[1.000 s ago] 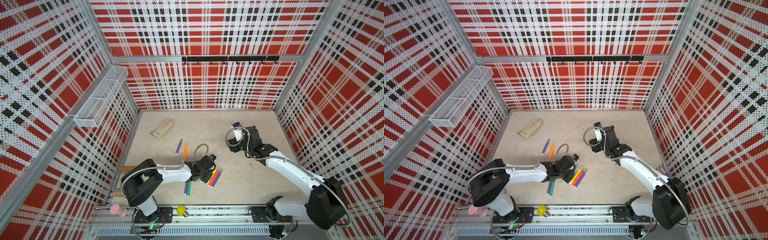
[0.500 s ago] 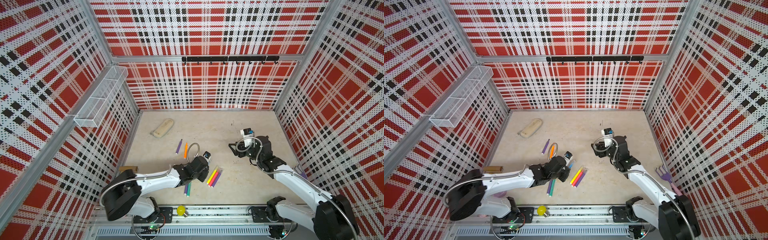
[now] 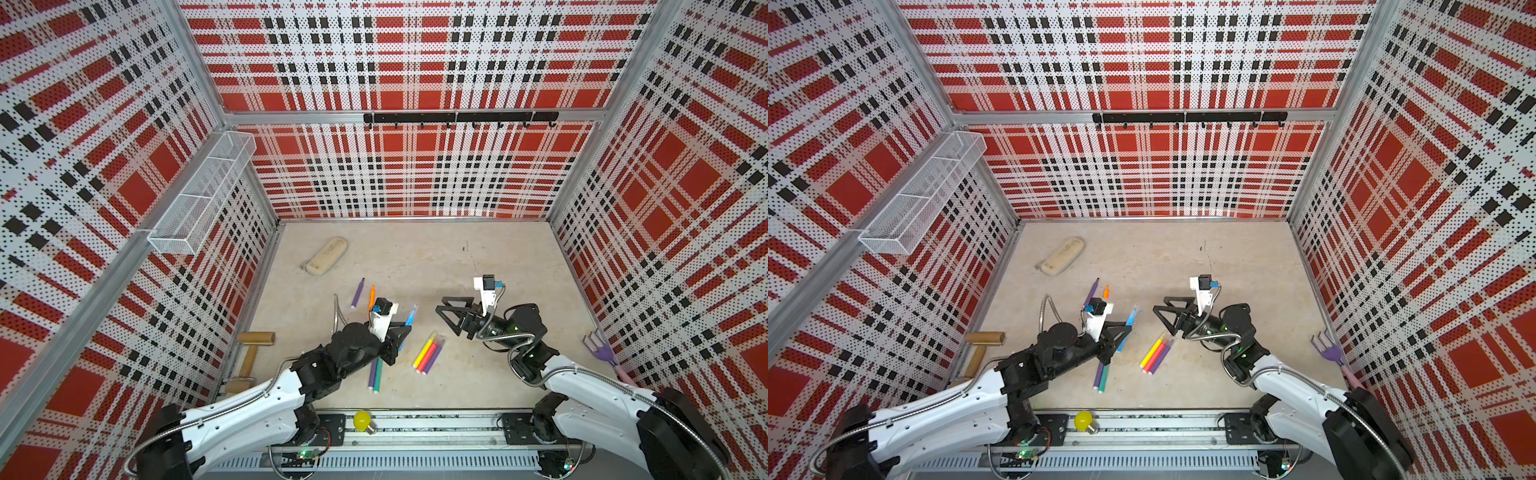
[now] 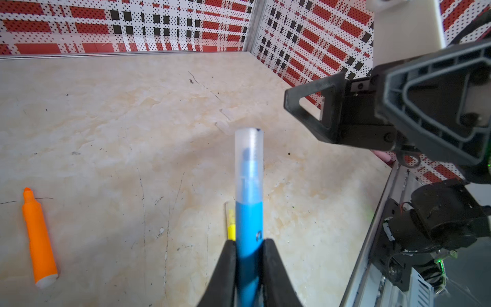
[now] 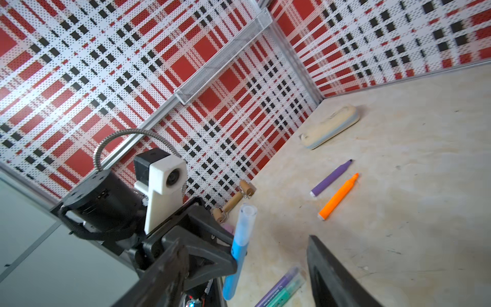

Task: Remove pen caps from pens
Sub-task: Open the pen cap on the pen.

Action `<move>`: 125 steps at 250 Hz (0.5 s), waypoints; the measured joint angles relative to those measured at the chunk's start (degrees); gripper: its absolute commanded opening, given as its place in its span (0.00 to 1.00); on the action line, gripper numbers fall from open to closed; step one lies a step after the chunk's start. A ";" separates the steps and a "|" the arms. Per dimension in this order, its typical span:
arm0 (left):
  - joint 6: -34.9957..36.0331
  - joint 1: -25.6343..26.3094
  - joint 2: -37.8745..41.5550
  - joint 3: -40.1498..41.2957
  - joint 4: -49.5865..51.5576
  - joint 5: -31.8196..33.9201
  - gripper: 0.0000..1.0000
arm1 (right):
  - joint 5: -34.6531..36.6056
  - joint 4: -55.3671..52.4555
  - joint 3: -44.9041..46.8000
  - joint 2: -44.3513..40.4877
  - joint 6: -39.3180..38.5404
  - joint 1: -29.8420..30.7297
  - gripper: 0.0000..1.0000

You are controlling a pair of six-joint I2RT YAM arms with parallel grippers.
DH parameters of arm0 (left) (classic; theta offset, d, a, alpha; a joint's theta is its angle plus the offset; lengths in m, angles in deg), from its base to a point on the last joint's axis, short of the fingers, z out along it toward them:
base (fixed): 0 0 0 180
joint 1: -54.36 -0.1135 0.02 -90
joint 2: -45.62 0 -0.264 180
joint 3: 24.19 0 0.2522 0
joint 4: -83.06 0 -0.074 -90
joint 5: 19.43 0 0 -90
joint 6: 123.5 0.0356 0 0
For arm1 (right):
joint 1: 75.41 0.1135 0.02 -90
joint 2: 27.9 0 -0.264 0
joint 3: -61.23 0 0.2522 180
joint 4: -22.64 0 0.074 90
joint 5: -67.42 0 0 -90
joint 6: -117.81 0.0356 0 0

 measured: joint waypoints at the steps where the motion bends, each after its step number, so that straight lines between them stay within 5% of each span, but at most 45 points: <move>1: -0.02 0.00 0.00 0.02 0.00 -0.02 0.09 | -0.02 0.07 -0.02 0.09 0.02 0.11 0.76; 125: -1.03 1.01 0.31 0.09 -1.44 -2.62 0.09 | 6.32 -2.40 -5.99 5.90 -4.74 7.21 0.67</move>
